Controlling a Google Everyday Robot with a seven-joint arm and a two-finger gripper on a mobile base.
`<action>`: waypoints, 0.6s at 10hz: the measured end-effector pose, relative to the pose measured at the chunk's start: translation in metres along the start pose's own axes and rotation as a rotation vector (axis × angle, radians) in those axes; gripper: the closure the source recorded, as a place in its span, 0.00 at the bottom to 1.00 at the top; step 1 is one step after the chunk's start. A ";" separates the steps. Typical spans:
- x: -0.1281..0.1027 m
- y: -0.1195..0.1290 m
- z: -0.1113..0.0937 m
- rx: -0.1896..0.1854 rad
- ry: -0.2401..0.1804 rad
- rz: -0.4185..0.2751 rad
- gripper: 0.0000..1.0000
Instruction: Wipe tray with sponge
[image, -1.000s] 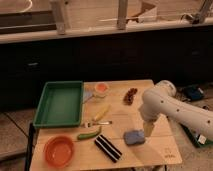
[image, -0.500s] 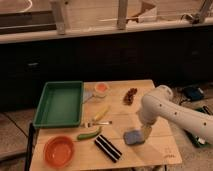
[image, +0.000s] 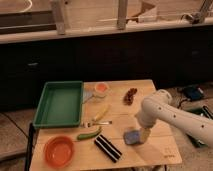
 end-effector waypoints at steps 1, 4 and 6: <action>0.000 0.000 0.003 -0.002 -0.004 -0.003 0.20; 0.000 0.002 0.011 -0.009 -0.012 -0.009 0.20; 0.000 0.003 0.015 -0.013 -0.013 -0.014 0.20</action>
